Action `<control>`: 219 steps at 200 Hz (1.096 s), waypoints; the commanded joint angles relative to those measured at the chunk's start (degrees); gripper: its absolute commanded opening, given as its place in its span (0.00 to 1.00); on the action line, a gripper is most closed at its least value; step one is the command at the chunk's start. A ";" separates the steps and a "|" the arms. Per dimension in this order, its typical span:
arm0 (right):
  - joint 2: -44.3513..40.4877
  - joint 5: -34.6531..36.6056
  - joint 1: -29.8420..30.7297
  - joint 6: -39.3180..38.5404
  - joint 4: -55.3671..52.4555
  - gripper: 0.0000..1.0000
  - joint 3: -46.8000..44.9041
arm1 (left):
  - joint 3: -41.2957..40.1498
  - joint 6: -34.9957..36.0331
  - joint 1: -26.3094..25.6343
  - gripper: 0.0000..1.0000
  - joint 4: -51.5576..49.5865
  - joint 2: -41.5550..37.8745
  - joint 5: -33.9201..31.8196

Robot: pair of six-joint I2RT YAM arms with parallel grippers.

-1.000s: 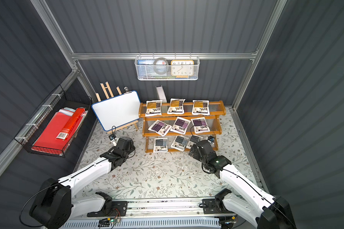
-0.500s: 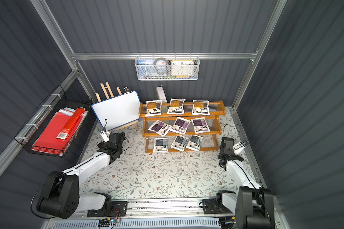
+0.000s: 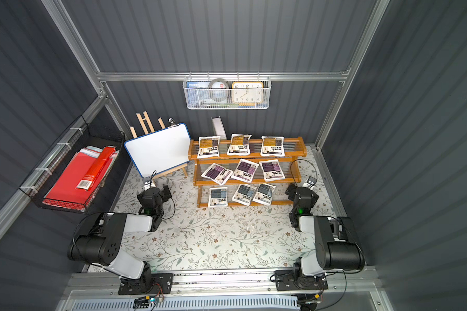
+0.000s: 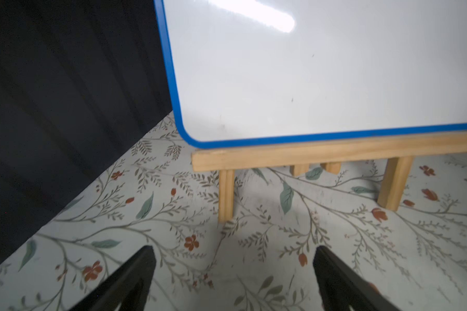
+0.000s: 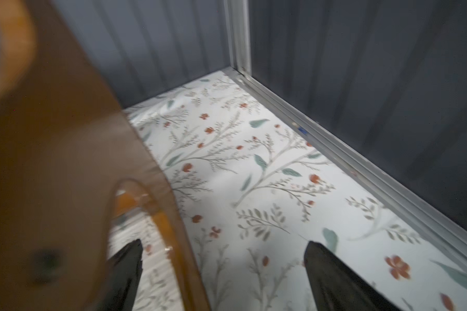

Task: Place the bagged coffee beans on the shelf by color
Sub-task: Reset both arms

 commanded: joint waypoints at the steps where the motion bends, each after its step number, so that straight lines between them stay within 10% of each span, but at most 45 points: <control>1: 2.39 -6.74 0.99 -7.37 18.86 0.99 -5.93 | 4.01 3.68 2.07 0.99 6.87 3.36 7.94; 35: 2.51 -6.69 0.91 -7.36 17.19 0.99 -4.75 | 0.33 4.77 2.60 0.99 14.59 4.00 11.02; 54: 3.04 -7.00 0.89 -7.57 17.82 0.99 -4.85 | -11.01 6.66 2.84 0.99 40.44 5.85 12.18; 83: 1.87 -7.13 0.85 -7.19 14.02 0.99 -4.08 | -5.48 3.13 3.92 1.00 24.53 4.40 10.20; 219: 2.24 -7.16 0.82 -7.16 14.39 0.99 -3.96 | -6.08 3.94 3.63 0.99 27.55 4.98 12.11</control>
